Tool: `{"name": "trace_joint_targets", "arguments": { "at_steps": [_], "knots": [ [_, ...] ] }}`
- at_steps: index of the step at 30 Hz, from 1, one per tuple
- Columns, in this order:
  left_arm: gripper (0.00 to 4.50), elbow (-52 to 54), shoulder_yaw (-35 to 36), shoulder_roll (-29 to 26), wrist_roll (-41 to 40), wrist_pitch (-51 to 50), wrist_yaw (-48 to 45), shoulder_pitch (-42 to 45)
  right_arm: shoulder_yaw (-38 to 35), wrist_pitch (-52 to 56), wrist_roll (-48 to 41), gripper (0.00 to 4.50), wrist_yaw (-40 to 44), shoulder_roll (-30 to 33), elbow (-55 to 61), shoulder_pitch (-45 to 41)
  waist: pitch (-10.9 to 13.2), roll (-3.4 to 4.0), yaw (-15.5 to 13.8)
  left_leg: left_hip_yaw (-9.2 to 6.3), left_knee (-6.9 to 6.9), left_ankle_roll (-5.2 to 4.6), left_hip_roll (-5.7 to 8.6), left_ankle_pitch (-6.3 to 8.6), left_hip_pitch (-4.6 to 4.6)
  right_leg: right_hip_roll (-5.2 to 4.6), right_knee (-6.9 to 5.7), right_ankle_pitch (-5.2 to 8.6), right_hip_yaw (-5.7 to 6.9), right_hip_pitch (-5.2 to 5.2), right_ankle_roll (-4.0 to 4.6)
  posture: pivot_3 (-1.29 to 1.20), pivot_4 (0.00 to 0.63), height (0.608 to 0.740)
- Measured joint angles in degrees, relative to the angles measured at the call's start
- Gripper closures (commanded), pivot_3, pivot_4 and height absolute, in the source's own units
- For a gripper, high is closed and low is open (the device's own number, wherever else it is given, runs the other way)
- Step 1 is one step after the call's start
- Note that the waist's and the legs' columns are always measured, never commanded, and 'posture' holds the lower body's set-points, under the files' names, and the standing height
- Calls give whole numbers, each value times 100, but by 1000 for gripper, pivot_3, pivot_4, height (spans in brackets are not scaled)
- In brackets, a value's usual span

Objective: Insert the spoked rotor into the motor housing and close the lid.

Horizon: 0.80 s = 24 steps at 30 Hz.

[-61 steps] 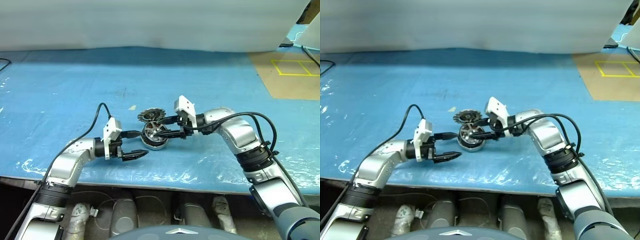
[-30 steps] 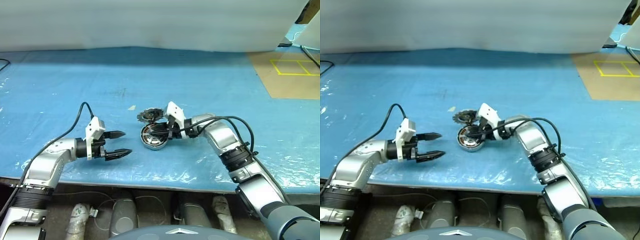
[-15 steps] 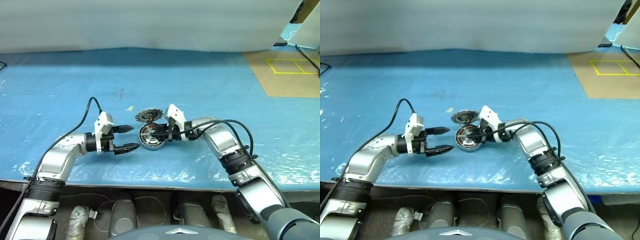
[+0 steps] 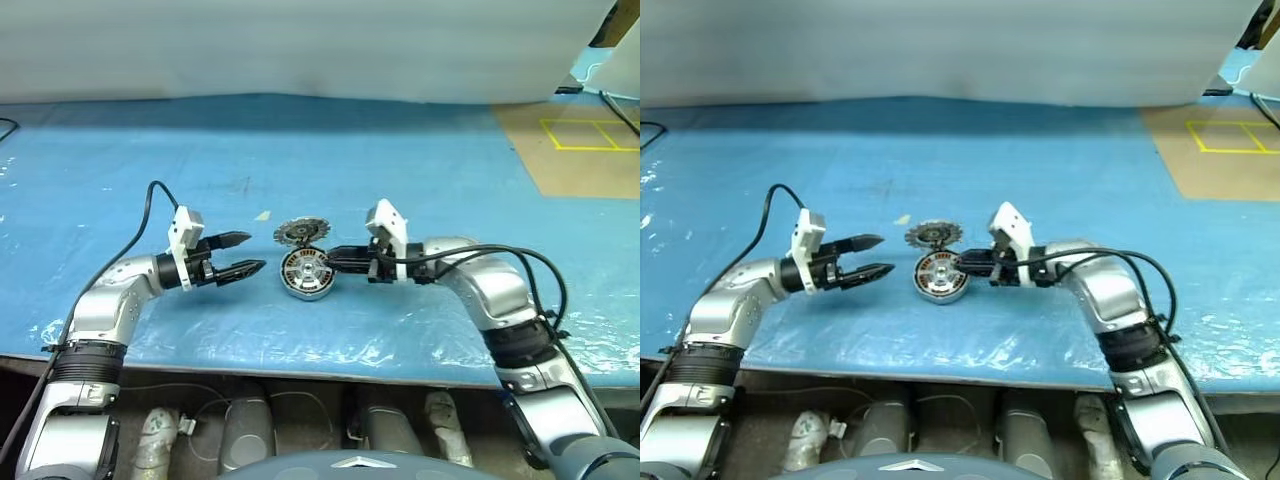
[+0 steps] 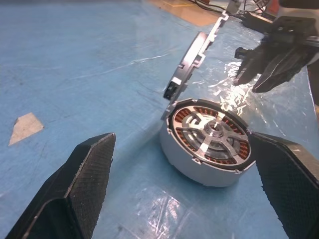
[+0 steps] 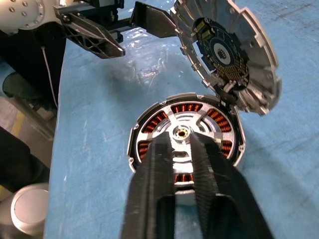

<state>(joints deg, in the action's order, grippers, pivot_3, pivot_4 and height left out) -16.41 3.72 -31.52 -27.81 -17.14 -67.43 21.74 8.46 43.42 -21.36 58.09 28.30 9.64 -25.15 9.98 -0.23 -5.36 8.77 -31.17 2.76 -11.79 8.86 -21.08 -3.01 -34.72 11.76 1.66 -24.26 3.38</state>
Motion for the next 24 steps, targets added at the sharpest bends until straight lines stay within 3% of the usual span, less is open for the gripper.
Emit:
{"name": "trace_joint_targets", "arguments": {
  "at_steps": [6,15,24],
  "knots": [
    [0,-1494,38,182,359,784,-40,1225,-408,456,-590,4481,-163,239,717,155,0,-2,-44,-2,-4,1,3,-1,1,-1,-1,2,0,3,-9,0,150,740],
    [0,-4004,55,890,865,1617,-117,2996,-594,727,-781,4481,-789,291,1023,321,1,-6,-78,-11,8,22,12,-13,-15,-4,5,-16,3,-1,21,0,150,740],
    [0,-4804,-123,1410,1379,2058,-718,3461,-629,747,-1041,4481,-853,536,1407,567,3,-9,-112,-14,5,23,15,-14,-18,-7,8,-16,5,-1,17,0,150,740]
  ]
}}
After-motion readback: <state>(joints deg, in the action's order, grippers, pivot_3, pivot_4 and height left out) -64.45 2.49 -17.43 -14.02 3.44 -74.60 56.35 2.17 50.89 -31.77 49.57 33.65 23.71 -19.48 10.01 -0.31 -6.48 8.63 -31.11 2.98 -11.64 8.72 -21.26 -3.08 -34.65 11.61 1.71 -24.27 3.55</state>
